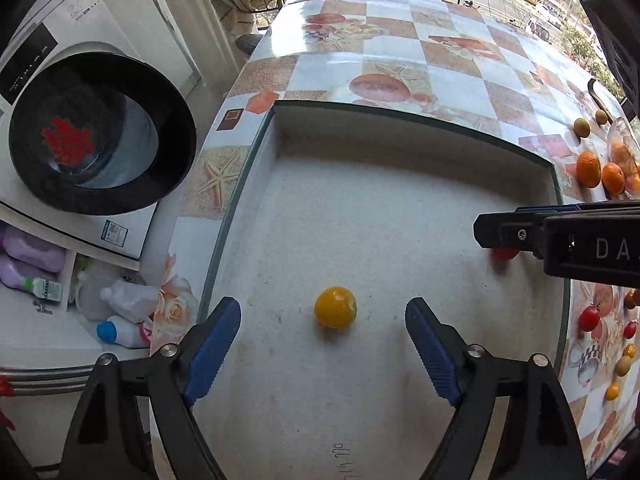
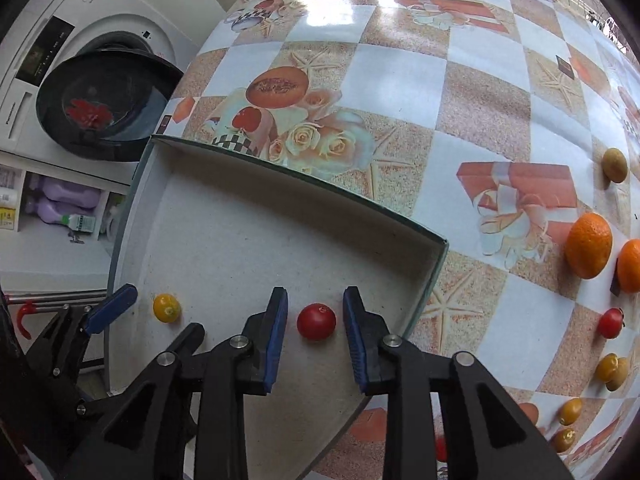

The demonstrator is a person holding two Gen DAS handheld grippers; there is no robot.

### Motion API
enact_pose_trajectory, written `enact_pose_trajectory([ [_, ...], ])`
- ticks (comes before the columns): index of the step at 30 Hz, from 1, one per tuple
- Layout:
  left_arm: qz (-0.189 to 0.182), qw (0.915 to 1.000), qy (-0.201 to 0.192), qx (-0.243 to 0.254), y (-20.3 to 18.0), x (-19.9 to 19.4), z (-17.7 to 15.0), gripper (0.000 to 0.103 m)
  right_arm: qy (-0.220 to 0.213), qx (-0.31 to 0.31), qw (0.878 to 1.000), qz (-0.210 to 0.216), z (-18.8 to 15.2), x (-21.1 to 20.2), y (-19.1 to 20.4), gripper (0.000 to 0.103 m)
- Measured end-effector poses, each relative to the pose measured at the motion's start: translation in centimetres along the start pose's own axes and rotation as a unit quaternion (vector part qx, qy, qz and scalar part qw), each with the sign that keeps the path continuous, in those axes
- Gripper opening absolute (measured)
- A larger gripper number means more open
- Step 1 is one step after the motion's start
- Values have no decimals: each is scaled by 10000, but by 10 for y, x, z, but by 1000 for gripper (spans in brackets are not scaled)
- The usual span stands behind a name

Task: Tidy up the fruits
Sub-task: 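Carry both tomatoes over the white tray and open both tools to drop them, then move both tools back from the tray to the loose fruits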

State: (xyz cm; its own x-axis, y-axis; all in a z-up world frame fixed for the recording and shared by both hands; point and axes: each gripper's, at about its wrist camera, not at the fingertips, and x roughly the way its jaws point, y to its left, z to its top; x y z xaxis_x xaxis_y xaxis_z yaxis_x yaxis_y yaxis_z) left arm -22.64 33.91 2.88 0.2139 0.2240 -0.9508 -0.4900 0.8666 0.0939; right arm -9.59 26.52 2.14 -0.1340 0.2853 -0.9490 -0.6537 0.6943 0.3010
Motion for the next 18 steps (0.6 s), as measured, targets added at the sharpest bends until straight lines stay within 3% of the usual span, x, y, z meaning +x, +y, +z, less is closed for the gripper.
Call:
enact_pose_trajectory([
  [1, 7, 10000, 29, 35, 0, 0, 0, 86, -73, -15, 10000, 31, 0, -5, 1, 61],
  [4, 3, 9999, 126, 36, 1, -1, 1, 86, -300, 40, 9994, 155, -1, -24, 1, 82],
  [10, -94, 9998, 141, 104, -5, -13, -1, 86, -582, 411, 9974, 87, -21, -62, -26, 84],
  [18, -253, 9989, 209, 349, -38, -31, -8, 86, -361, 1254, 9910, -303, -90, -81, -90, 84],
])
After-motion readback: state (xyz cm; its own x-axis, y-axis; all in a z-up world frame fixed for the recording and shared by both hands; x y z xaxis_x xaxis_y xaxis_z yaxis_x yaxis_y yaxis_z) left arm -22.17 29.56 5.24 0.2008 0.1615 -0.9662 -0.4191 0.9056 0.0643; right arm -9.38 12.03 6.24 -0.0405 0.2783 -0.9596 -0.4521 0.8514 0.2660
